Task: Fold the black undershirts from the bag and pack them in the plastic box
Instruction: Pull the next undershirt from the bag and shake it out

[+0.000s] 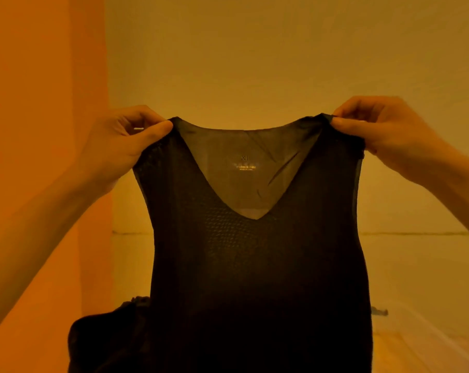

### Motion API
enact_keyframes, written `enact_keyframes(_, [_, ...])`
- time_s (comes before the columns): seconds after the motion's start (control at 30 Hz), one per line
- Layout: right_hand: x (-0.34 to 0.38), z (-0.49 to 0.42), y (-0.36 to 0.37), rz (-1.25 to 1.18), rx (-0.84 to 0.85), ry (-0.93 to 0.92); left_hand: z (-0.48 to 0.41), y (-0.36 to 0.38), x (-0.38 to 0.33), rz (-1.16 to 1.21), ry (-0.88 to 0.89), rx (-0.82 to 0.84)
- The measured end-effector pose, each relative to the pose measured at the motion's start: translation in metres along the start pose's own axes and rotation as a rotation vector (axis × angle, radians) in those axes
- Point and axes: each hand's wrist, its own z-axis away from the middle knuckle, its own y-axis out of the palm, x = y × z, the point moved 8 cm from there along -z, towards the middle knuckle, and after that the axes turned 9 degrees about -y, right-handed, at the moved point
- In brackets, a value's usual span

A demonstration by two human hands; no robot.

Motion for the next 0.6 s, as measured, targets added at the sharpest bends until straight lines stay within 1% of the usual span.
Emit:
enact_keyframes(0.07, [-0.017,0.001,0.005,0.011,0.014,0.052,-0.004,0.004,0.018,-0.035,-0.055,0.018])
enact_keyframes(0.17, [-0.062,0.006,0.018,0.024,0.044,0.177,-0.010,0.014,0.061,-0.116,-0.151,0.052])
enact_keyframes(0.27, [-0.128,0.013,0.041,0.045,0.089,0.341,-0.016,0.031,0.119,-0.323,-0.196,0.053])
enact_keyframes(0.37, [-0.208,0.025,0.067,0.114,0.137,0.498,-0.018,0.057,0.201,-0.601,-0.215,-0.007])
enact_keyframes(0.43, [-0.265,0.035,0.087,0.165,0.169,0.570,-0.011,0.083,0.265,-0.721,-0.250,-0.014])
enact_keyframes(0.5, [-0.323,0.049,0.109,0.233,0.194,0.625,-0.001,0.111,0.325,-0.783,-0.286,0.000])
enact_keyframes(0.6, [-0.406,0.072,0.144,0.337,0.225,0.663,0.009,0.147,0.406,-0.812,-0.339,0.026])
